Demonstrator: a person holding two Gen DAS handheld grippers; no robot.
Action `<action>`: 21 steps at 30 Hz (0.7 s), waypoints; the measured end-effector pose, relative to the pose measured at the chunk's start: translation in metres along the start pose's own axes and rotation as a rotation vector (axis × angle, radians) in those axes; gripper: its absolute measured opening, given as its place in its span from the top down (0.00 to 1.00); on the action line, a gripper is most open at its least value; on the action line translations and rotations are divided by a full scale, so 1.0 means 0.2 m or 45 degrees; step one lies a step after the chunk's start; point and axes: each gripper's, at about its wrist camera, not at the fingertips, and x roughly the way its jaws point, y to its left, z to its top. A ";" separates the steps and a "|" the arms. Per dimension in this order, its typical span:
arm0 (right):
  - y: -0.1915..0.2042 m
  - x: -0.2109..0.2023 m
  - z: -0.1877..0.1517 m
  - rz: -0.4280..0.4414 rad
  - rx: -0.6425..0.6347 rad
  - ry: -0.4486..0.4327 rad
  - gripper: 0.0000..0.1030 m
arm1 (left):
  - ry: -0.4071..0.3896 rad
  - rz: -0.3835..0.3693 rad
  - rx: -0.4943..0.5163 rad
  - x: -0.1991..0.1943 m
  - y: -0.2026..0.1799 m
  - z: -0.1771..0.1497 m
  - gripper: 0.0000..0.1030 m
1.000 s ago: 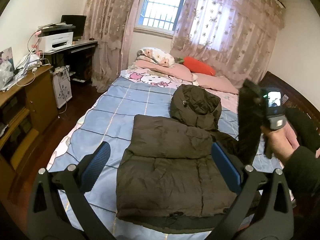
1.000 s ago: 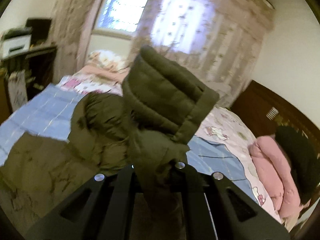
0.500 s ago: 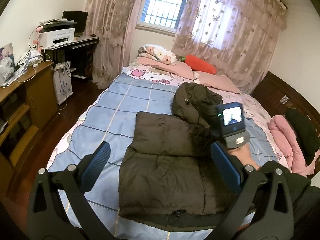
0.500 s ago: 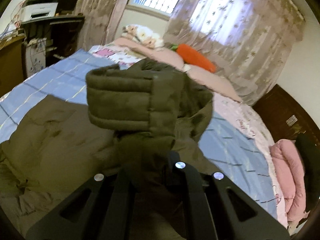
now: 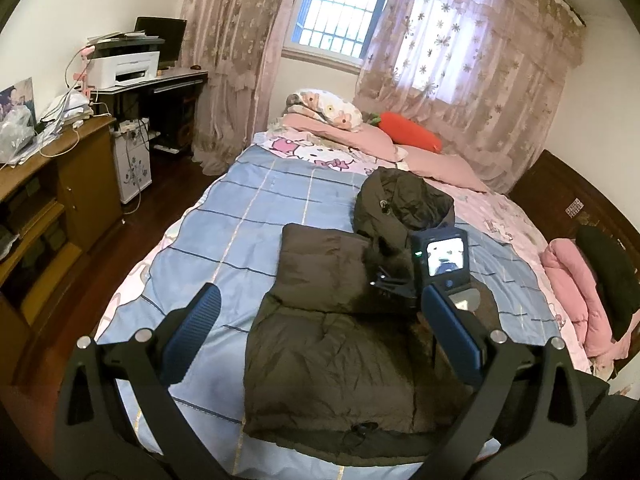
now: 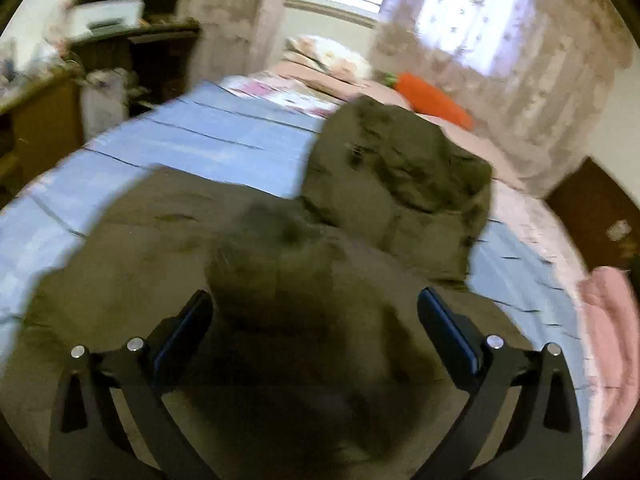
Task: Fold large clothes
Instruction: 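Release the sleeve onto the jacket and withdraw the right gripper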
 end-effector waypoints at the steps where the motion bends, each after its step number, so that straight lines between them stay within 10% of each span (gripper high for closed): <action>1: -0.02 -0.10 0.04 0.079 0.063 -0.049 0.01 | -0.005 0.002 0.002 0.00 0.00 0.00 0.02; 7: -0.29 -0.83 0.26 0.341 0.280 -0.317 0.01 | -0.019 0.021 0.027 -0.01 -0.03 -0.01 0.02; 14: -0.51 -1.54 0.11 0.053 0.082 -0.545 0.01 | -0.032 0.040 0.088 0.00 -0.11 -0.03 0.02; 21: -0.57 -1.57 -0.21 -0.191 0.068 -0.316 0.01 | -0.065 0.015 0.209 0.02 -0.24 -0.07 0.02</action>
